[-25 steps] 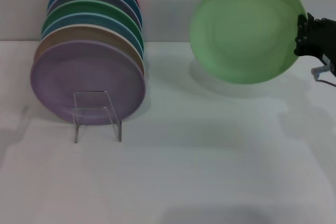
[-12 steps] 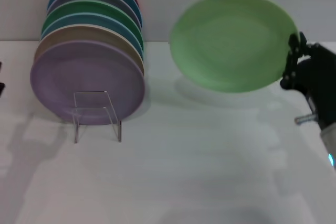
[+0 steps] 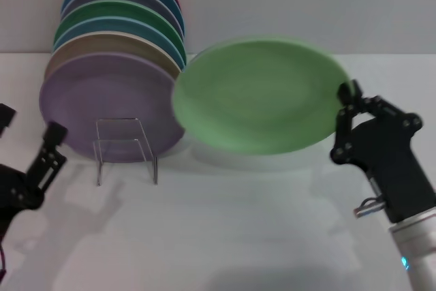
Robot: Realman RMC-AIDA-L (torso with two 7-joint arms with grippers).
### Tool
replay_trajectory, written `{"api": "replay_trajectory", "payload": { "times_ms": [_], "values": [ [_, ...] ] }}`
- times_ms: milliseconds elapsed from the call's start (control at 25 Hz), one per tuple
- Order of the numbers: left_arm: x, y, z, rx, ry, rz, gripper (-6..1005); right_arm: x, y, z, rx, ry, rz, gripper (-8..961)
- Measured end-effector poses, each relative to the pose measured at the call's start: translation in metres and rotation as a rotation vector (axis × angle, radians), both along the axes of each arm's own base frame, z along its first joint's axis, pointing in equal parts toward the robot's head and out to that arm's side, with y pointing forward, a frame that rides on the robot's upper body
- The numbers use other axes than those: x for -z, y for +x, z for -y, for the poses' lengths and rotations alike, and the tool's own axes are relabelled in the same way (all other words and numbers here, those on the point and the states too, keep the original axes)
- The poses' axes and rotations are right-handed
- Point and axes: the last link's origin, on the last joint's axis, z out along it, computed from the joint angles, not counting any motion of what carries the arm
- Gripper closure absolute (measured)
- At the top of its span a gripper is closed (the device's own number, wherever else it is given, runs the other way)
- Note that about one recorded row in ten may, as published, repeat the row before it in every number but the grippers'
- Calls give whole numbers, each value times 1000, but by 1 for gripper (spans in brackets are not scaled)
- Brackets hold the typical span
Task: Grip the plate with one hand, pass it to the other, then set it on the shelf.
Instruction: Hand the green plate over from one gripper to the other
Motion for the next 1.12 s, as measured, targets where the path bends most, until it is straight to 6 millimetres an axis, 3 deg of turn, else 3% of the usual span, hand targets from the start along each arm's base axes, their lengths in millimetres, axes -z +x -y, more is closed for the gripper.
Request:
{"api": "replay_trajectory", "payload": {
  "times_ms": [240, 480, 1120],
  "values": [
    [14, 2, 9, 14, -60, -48, 181, 19, -15, 23, 2, -23, -61, 933],
    [22, 3, 5, 9, -85, -81, 182, 27, -28, 41, 69, 7, -100, 934],
    [36, 7, -19, -6, -149, -156, 184, 43, -46, 38, 141, -28, -24, 934]
  ]
}}
